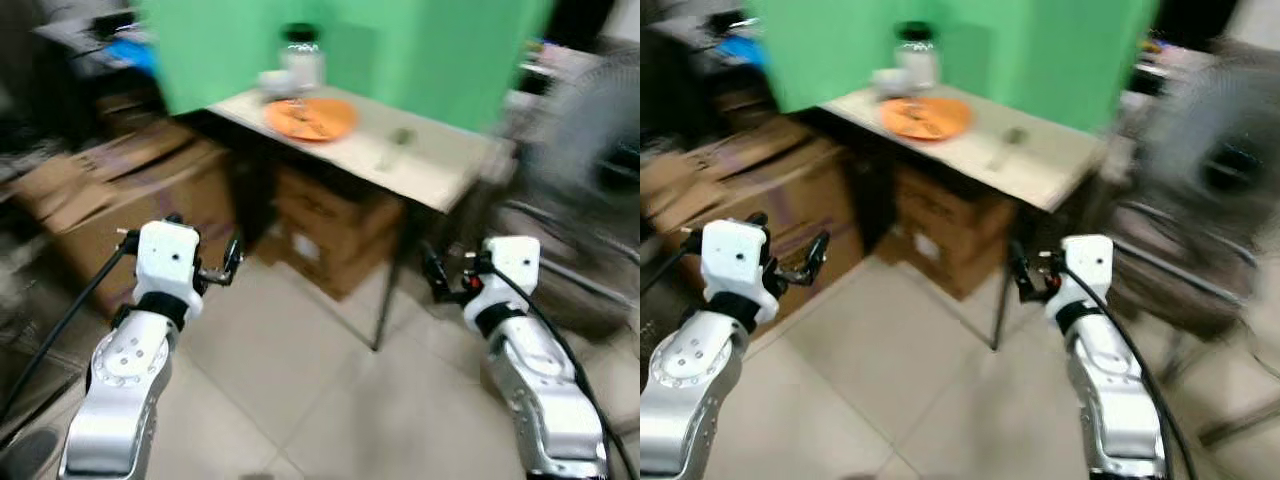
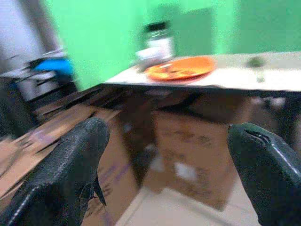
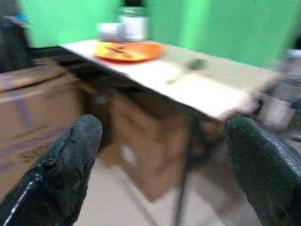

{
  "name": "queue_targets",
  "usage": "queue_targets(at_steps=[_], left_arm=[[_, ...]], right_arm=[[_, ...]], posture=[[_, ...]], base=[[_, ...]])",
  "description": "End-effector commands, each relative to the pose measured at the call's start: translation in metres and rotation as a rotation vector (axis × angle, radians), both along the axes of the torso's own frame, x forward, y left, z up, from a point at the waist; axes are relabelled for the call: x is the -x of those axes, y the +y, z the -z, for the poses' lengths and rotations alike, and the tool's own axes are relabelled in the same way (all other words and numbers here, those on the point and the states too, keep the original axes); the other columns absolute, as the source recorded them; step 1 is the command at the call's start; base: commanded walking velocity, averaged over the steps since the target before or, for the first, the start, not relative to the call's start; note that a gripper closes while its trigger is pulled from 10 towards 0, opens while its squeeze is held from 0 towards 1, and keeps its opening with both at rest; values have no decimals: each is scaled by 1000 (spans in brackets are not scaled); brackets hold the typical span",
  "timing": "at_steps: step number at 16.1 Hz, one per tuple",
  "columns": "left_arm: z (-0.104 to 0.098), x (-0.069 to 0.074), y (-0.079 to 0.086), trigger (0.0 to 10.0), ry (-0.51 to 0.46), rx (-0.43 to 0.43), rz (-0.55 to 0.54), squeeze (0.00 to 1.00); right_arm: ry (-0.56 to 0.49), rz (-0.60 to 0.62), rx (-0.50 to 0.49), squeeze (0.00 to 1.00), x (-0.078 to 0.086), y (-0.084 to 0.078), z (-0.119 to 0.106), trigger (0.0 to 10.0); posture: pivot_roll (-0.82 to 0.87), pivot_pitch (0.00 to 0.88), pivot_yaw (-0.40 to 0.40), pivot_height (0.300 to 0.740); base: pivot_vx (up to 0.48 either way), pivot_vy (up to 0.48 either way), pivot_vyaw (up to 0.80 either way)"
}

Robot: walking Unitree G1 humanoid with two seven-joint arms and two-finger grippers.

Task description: Setting the table

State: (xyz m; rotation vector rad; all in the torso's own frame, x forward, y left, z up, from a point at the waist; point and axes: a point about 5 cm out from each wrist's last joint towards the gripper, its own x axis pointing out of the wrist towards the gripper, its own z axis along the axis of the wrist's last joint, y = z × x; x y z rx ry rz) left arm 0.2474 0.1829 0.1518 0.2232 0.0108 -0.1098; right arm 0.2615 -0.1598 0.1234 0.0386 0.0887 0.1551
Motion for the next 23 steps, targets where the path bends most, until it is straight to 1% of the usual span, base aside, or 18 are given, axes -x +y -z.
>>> queue_targets(at_steps=[1, 2, 3, 4, 6, 7, 8, 9, 10, 11, 12, 13, 14, 16, 19, 21, 23], left_arm=[[-1, -2, 0, 10000, 2, -23, 6, 0], [-3, -2, 0, 10000, 4, -31, 12, 0], [-4, -7, 3, 10000, 3, -8, -1, 0], [-4, -7, 3, 10000, 5, -8, 2, 0], [-3, -4, 2, 10000, 7, -3, -3, 0], [2, -2, 2, 10000, 24, -4, -10, 0], [-4, -3, 0, 10000, 14, 11, 11, 0], [-3, -4, 1, 10000, 13, 5, 5, 0], [0, -5, 2, 10000, 22, -13, -3, 0], [-2, -5, -1, 10000, 18, 9, 12, 0], [-2, -5, -3, 10000, 16, 6, 18, 0], [-5, -6, -3, 10000, 6, 15, 10, 0], [-5, -7, -2, 10000, 7, 16, 8, 0], [-4, -8, 0, 10000, 16, -3, 16, 0], [-8, -11, 1, 10000, 5, -7, 16, 0], [-11, -13, -1, 10000, -4, -10, 25, 0], [-12, -12, -2, 10000, -5, -6, 31, 0]], right_arm=[[-16, -14, 7, 1000, -4, 5, -3, 10000], [-10, -7, 20, 1000, -4, 6, -3, 10000], [-4, -37, 40, 1000, -3, 13, -6, 10000], [6, -34, 51, 1000, -2, 13, -7, 10000], [11, -34, 28, 1000, -1, 11, -10, 10000], [7, -43, 3, 1000, -1, 13, -6, 10000], [9, -21, 6, 969, -5, 15, -10, 10000], [-8, -35, -24, 910, -7, 18, -14, 10000], [-1, -33, 9, 851, -7, 18, -13, 10000], [0, -27, 3, 843, -7, 16, -13, 10000], [0, -16, -11, 843, -8, 14, -14, 10000], [-7, -26, -16, 737, -9, 15, -18, 10000], [-8, -32, -20, 690, -9, 16, -18, 10000], [2, -25, 2, 0, -10, 19, -18, 10000], [8, -11, 14, 0, -13, 19, -21, 10000], [6, -4, -10, 0, -17, 19, -23, 10000], [15, -20, 1, 0, -15, 22, -24, 10000]], posture=[[148, 0, 6, 740], [148, 0, 6, 740], [125, 0, 21, 740], [123, 0, 13, 740], [131, 0, 17, 740], [133, 0, 16, 740], [121, 0, 10, 740], [129, 0, 16, 740], [123, 0, 17, 740], [123, 0, 17, 740], [123, 0, 15, 740], [122, 0, 18, 740], [122, 0, 19, 740], [125, 0, 25, 740], [133, 0, 25, 740], [133, 0, 26, 740], [128, 0, 26, 740]], base=[[386, 0, 800], [386, 0, 0], [398, 0, 0], [394, 0, 0], [388, 0, 0], [390, 0, 0], [386, 0, 0], [401, 0, 0], [394, 0, 0], [398, 0, 0], [398, 0, 0], [390, 0, 0], [394, 0, 0], [396, 0, 0], [394, 0, 0], [388, 0, 0], [390, 0, 0]])
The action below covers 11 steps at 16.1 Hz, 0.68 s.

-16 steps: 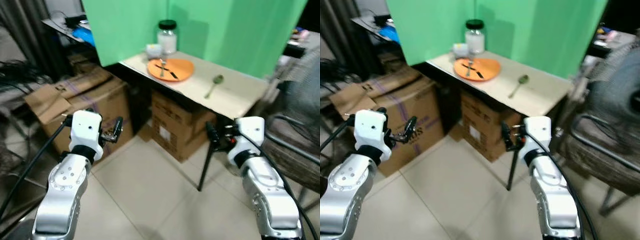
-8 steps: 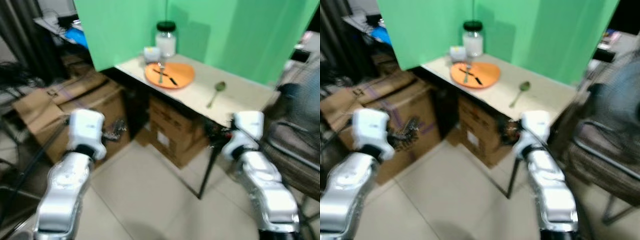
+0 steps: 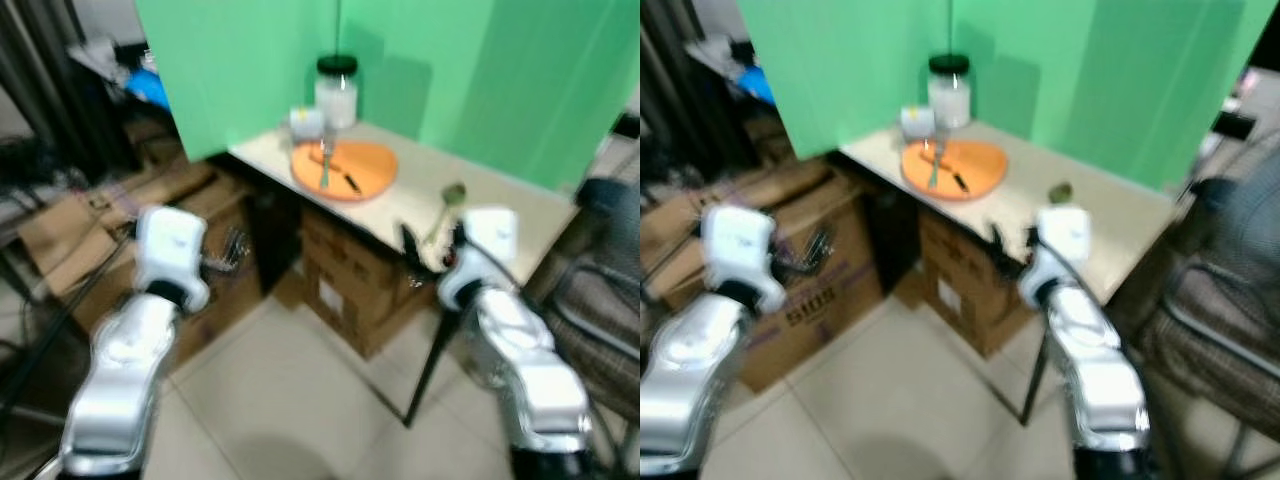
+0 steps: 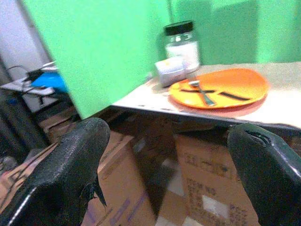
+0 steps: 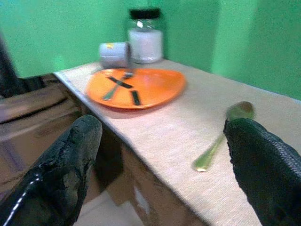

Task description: Setting the table

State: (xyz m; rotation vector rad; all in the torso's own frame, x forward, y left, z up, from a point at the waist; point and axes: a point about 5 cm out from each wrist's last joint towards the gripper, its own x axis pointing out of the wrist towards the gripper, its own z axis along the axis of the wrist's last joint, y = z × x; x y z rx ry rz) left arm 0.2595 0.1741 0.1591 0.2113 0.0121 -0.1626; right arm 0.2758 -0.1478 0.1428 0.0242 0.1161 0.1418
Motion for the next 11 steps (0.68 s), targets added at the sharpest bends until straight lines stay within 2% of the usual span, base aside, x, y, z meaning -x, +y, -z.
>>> queue_targets(at_steps=[1, 11], left_arm=[[-4, 0, 6, 10000, -11, -17, -20, 0], [-3, -3, 3, 10000, -3, -10, 14, 0]], right_arm=[[-11, -33, -15, 0, -1, 10, -5, 10000], [-2, -27, -13, 0, -1, 13, -6, 10000]], posture=[[127, 0, 28, 740], [112, 0, 57, 740]], base=[[386, 0, 0], [390, 0, 0]])
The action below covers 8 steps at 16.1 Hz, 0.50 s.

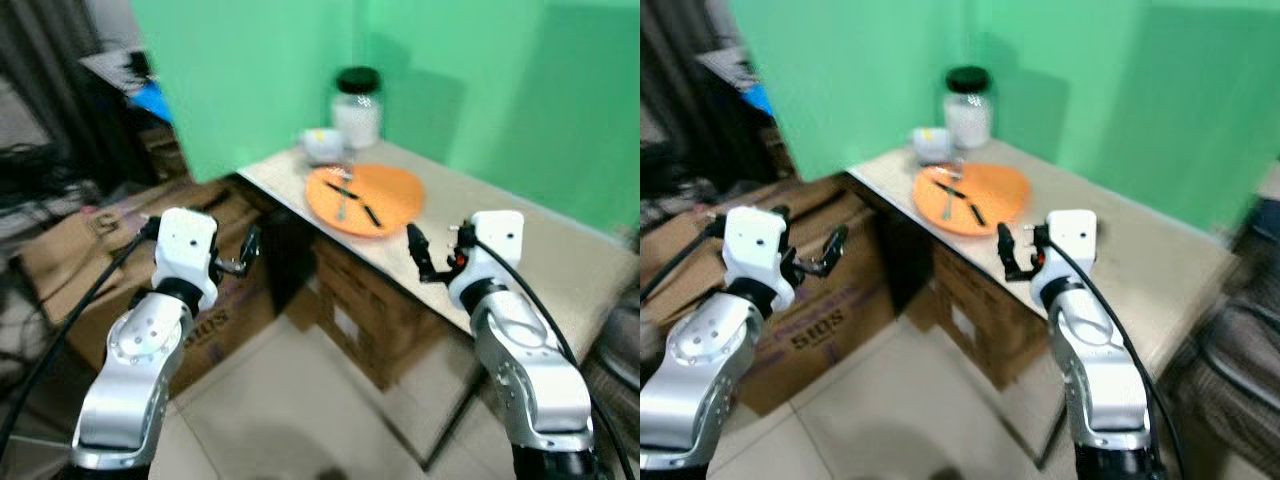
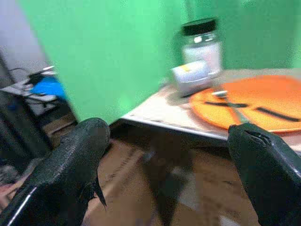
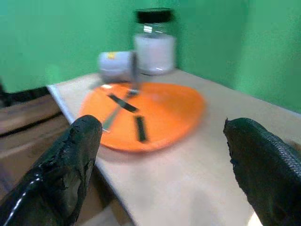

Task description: Setting the table

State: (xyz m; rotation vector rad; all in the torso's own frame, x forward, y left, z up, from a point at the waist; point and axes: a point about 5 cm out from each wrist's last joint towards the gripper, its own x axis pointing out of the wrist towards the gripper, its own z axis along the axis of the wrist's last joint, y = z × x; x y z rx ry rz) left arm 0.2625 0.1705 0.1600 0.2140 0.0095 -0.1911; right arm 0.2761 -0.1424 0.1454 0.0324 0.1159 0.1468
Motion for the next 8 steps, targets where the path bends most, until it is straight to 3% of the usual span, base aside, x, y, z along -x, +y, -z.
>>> queue_targets(at_steps=[1, 8], left_arm=[[-2, 0, 6, 10000, -1, -8, -12, 0], [2, 3, 0, 10000, 21, -26, 52, 0]], right_arm=[[2, -19, 0, 0, 0, 7, -3, 10000], [95, 68, 3, 0, 1, 1, 6, 10000]], posture=[[112, 0, 60, 740], [115, 0, 67, 740]], base=[[382, 0, 0], [378, 0, 0]])
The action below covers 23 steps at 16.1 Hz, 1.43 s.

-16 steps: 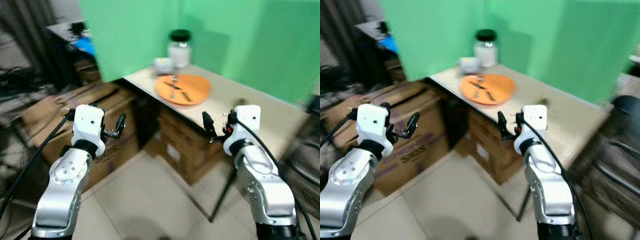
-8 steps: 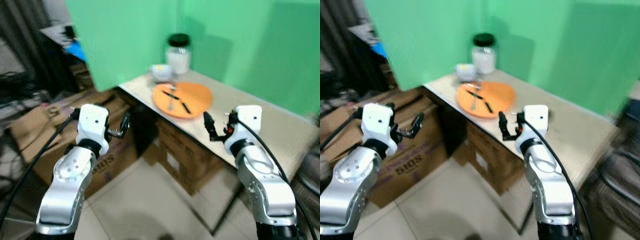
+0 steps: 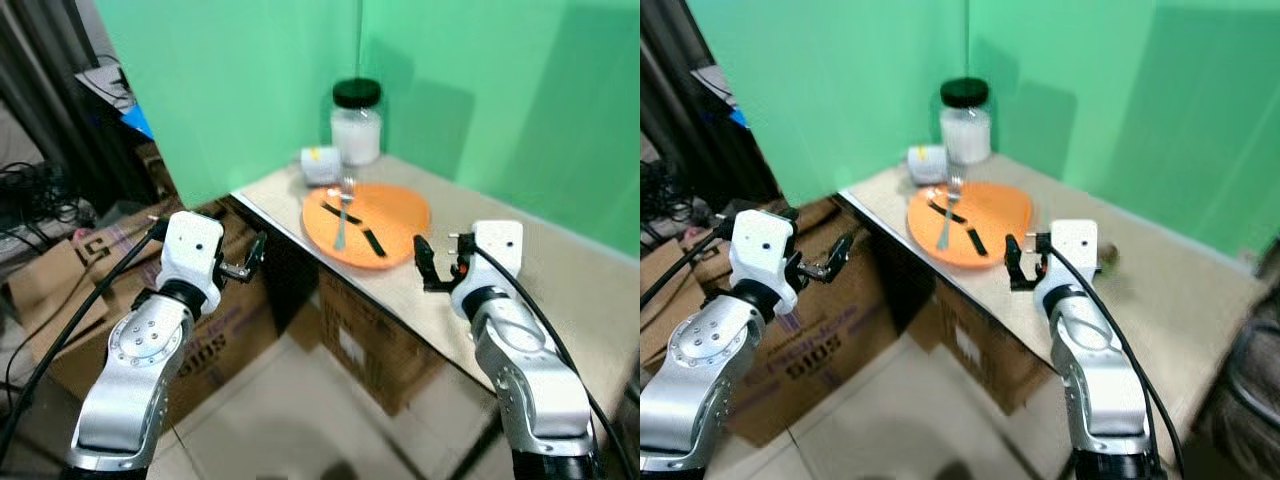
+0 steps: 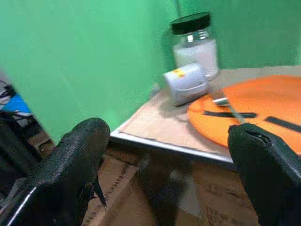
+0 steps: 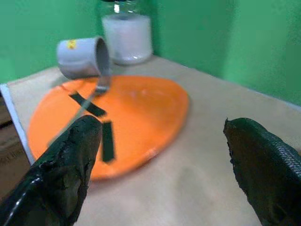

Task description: Setting the table

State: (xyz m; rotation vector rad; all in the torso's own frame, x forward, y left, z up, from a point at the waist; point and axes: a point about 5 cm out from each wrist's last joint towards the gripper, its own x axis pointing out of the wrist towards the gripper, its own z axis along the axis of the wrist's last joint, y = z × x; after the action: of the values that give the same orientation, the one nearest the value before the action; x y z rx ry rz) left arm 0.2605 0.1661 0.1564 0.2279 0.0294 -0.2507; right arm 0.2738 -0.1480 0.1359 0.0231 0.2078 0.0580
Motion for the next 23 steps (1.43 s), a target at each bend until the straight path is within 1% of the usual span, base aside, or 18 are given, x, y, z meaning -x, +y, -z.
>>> queue_targets(at_steps=[1, 3, 4, 5, 6, 7, 9, 11, 14, 15, 16, 17, 18, 23], left_arm=[[-1, 1, 3, 10000, -2, -10, 8, 0], [1, 4, -3, 10000, 20, -18, 78, 0], [3, 8, -7, 10000, 38, -37, 144, 0], [5, 10, -9, 10000, 61, -51, 219, 0], [5, 10, -9, 10000, 67, -50, 231, 0], [6, 10, -13, 10000, 84, -38, 276, 0], [11, 14, -26, 10000, 144, -2, 412, 0], [13, 20, -32, 10000, 189, -8, 522, 0], [14, 21, -32, 10000, 206, -10, 546, 0], [15, 23, -33, 10000, 210, -19, 557, 0], [15, 24, -31, 10000, 211, -25, 554, 0], [15, 25, -31, 10000, 213, -23, 554, 0], [15, 27, -30, 10000, 220, -22, 556, 0], [17, 35, -31, 10000, 249, -7, 583, 0]], right_arm=[[31, 8, -26, 0, -2, 3, -2, 10000], [64, 43, -8, 0, -3, -3, 1, 10000], [94, 84, 0, 0, -4, -8, 6, 10000], [145, 168, 18, 0, -5, -18, 12, 10000], [163, 185, 34, 0, -5, -20, 13, 10000], [194, 226, 59, 0, -4, -27, 14, 10000], [237, 300, 67, 0, -3, -44, 15, 10000], [279, 343, 88, 0, -1, -51, 16, 10000], [347, 339, 115, 0, 0, -51, 24, 10000], [375, 355, 103, 0, 2, -52, 26, 8235], [395, 350, 56, 0, 2, -50, 28, 1686], [404, 344, 40, 0, 2, -49, 29, 1686], [423, 334, 7, 0, 3, -47, 30, 0], [482, 351, -82, 0, 4, -50, 36, 0]], posture=[[115, 0, 66, 740], [122, 0, 55, 740], [125, 0, 46, 740], [110, 0, 46, 740], [110, 0, 46, 740], [98, 0, 51, 740], [88, 0, 51, 740], [84, 0, 47, 740], [84, 0, 50, 740], [90, 0, 42, 740], [92, 0, 35, 740], [92, 0, 35, 740], [97, 0, 32, 740], [104, 0, 32, 740]], base=[[322, 0, 0], [0, 0, 0], [0, 0, 0], [0, 0, 0], [0, 0, 0], [0, 0, 0], [0, 0, 0], [0, 0, 0], [0, 0, 0], [0, 0, 0], [0, 0, 0], [0, 0, 0], [0, 0, 0], [0, 0, 0]])
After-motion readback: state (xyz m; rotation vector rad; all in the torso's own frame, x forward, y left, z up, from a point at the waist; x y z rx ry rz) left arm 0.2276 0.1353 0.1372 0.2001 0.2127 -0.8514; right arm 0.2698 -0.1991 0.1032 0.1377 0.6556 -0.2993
